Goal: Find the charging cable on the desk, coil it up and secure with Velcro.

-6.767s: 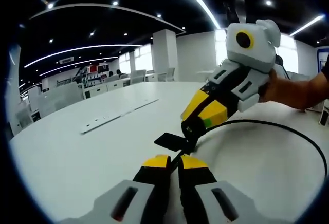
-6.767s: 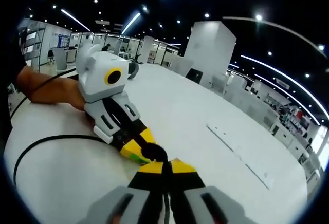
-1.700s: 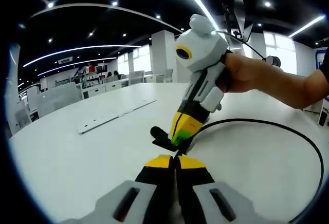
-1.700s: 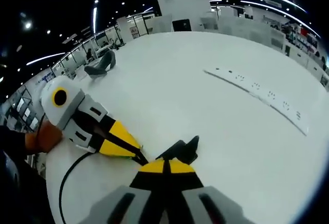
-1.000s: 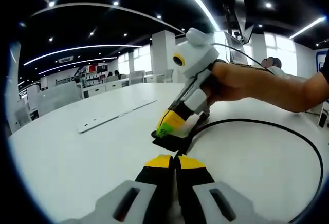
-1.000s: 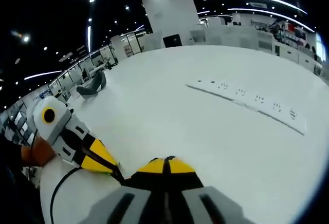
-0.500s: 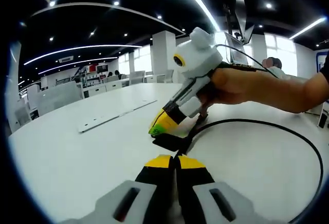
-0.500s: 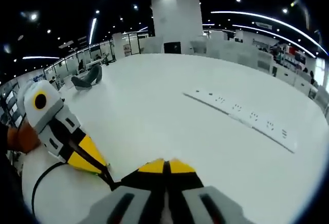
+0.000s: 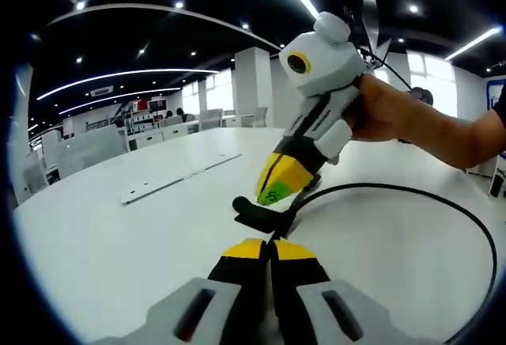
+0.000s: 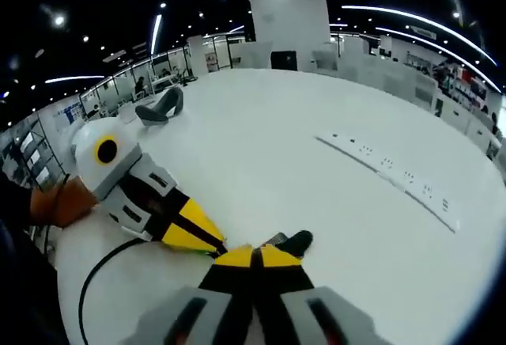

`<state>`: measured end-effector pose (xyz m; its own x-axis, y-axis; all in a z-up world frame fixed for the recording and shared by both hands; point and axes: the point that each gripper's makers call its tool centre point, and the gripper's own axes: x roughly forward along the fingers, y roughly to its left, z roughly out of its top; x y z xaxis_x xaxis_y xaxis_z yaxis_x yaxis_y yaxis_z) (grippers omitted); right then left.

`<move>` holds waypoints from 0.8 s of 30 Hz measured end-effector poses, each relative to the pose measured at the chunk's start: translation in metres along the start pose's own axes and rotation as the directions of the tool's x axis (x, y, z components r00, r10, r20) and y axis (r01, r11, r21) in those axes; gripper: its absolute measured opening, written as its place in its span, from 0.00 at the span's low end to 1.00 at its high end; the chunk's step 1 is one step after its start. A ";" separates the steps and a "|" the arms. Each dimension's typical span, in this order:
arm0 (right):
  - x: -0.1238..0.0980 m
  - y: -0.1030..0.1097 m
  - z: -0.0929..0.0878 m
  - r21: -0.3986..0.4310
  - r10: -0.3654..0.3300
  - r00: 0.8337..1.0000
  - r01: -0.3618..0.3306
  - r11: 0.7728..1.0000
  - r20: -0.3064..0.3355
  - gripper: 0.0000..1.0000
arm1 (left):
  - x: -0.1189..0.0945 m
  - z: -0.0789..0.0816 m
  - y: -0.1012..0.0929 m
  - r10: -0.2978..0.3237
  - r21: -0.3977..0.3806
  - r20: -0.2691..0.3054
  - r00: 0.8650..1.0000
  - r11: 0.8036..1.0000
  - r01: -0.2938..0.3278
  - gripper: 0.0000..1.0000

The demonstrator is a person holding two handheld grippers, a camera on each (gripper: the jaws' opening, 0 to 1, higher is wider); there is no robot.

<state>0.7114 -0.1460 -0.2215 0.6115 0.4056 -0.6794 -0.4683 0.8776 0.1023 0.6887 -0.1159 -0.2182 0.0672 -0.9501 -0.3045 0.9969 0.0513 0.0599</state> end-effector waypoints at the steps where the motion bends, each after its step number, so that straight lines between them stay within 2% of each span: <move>1: 0.001 0.000 -0.001 0.003 0.000 1.000 0.000 1.000 -0.006 0.02 | 0.000 0.000 0.000 0.001 -0.001 0.000 1.000 1.000 -0.001 0.04; 6: 0.007 0.003 -0.008 0.017 0.032 0.999 -0.031 0.999 -0.019 0.02 | 0.001 0.001 0.002 -0.002 -0.001 0.001 1.000 1.000 0.002 0.04; 8: 0.008 0.003 -0.008 0.022 0.065 0.997 -0.064 0.998 -0.052 0.02 | 0.001 0.000 0.002 -0.003 -0.002 0.002 1.000 1.000 0.003 0.04; 9: 0.010 0.001 -0.010 0.058 0.079 0.994 -0.075 0.996 -0.074 0.01 | 0.001 0.000 0.003 -0.003 -0.002 0.002 1.000 1.000 0.003 0.04; 12: 0.011 0.004 -0.010 0.041 0.082 0.993 -0.078 0.996 -0.089 0.01 | 0.001 0.000 0.005 -0.001 -0.005 0.003 1.000 1.000 0.001 0.04; 20: 0.012 0.007 -0.012 -0.028 0.018 0.990 -0.022 0.999 -0.140 0.01 | 0.002 0.000 0.007 0.000 -0.004 0.003 1.000 1.000 0.000 0.04; 22: 0.012 0.004 -0.009 -0.124 -0.038 0.992 0.023 0.992 -0.124 0.02 | 0.002 0.001 0.007 0.000 -0.004 0.003 1.000 1.000 0.000 0.04; 23: 0.012 0.005 -0.008 -0.139 -0.041 0.994 0.027 0.990 -0.098 0.02 | 0.002 0.001 0.008 0.000 -0.004 0.002 1.000 1.000 0.000 0.04; 24: 0.010 0.005 -0.009 -0.082 -0.057 0.995 0.051 0.995 -0.079 0.02 | 0.002 0.001 0.008 0.000 -0.002 0.002 1.000 1.000 0.000 0.04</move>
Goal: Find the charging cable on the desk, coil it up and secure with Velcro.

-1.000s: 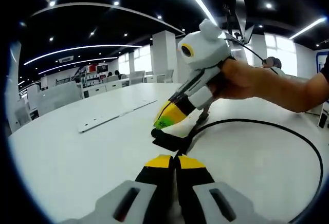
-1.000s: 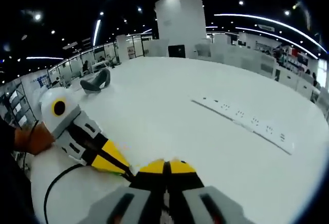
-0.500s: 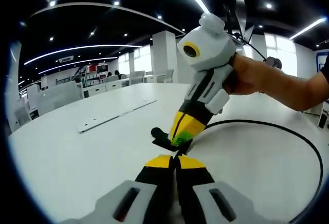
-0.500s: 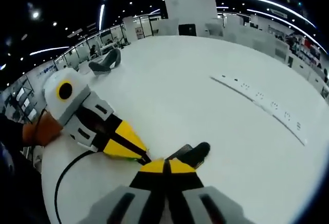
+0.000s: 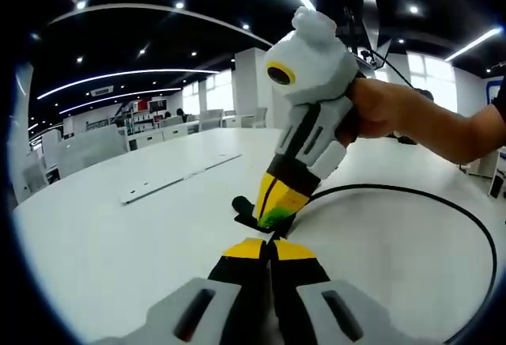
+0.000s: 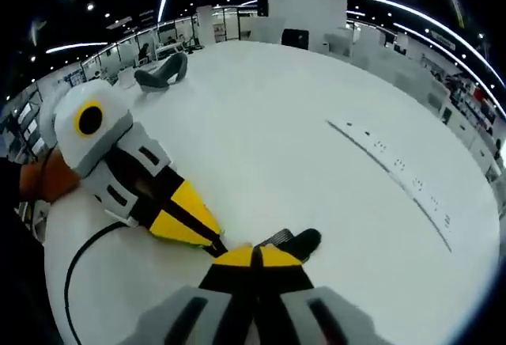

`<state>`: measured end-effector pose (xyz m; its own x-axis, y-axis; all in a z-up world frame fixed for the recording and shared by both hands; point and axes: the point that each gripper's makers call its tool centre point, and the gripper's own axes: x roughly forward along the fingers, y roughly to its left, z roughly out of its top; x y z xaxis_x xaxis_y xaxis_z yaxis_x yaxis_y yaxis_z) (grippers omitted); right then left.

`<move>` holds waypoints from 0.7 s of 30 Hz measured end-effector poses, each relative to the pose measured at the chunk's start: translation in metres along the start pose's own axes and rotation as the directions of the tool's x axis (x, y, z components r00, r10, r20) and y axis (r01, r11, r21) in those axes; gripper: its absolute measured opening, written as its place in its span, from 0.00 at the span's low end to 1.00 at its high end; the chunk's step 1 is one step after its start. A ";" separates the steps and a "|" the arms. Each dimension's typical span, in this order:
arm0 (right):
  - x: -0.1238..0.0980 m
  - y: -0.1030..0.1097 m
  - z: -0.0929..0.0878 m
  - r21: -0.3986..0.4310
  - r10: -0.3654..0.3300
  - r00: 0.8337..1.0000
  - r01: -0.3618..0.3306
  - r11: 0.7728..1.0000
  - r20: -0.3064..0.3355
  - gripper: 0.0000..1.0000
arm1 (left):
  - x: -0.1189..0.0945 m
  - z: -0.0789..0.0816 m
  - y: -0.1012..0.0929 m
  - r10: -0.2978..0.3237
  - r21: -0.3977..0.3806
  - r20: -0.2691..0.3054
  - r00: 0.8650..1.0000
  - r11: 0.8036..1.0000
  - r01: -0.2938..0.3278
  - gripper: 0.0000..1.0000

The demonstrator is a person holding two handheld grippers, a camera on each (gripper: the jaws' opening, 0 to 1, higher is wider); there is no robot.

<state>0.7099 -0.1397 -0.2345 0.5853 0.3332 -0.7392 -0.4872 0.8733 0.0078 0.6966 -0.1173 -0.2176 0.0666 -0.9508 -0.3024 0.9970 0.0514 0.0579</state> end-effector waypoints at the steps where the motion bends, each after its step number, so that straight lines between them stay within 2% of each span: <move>1: -0.002 0.002 -0.001 0.038 0.007 1.000 -0.008 0.999 0.016 0.02 | 0.000 0.000 0.000 0.000 -0.001 0.000 1.000 1.000 0.000 0.04; 2: -0.005 0.004 0.000 0.075 0.024 0.999 -0.028 0.997 0.045 0.02 | 0.000 0.000 0.001 -0.001 -0.002 0.001 1.000 1.000 0.001 0.04; 3: -0.007 0.001 -0.001 0.115 0.009 0.998 -0.017 0.993 0.062 0.02 | 0.000 0.000 0.002 -0.002 -0.002 0.001 1.000 1.000 0.002 0.04; 8: -0.011 -0.003 -0.013 0.182 0.006 1.000 -0.011 0.983 0.029 0.02 | 0.000 0.000 0.000 -0.004 -0.002 0.001 1.000 1.000 0.004 0.04; 13: -0.010 -0.003 -0.016 0.200 0.031 0.999 -0.035 0.979 0.023 0.01 | 0.001 0.001 0.001 -0.003 -0.002 0.001 1.000 1.000 0.003 0.04; 15: -0.010 -0.003 -0.015 0.175 0.033 0.999 -0.035 0.984 0.015 0.01 | 0.001 0.000 0.000 -0.003 -0.001 0.001 1.000 1.000 0.003 0.04; 21: -0.010 -0.002 -0.014 0.138 -0.020 1.000 0.022 0.990 -0.014 0.02 | 0.001 0.001 0.004 0.000 -0.002 0.000 1.000 1.000 0.000 0.04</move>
<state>0.6956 -0.1499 -0.2367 0.5861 0.3106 -0.7484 -0.3799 0.9212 0.0848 0.7004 -0.1185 -0.2171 0.0667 -0.9509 -0.3024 0.9971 0.0521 0.0559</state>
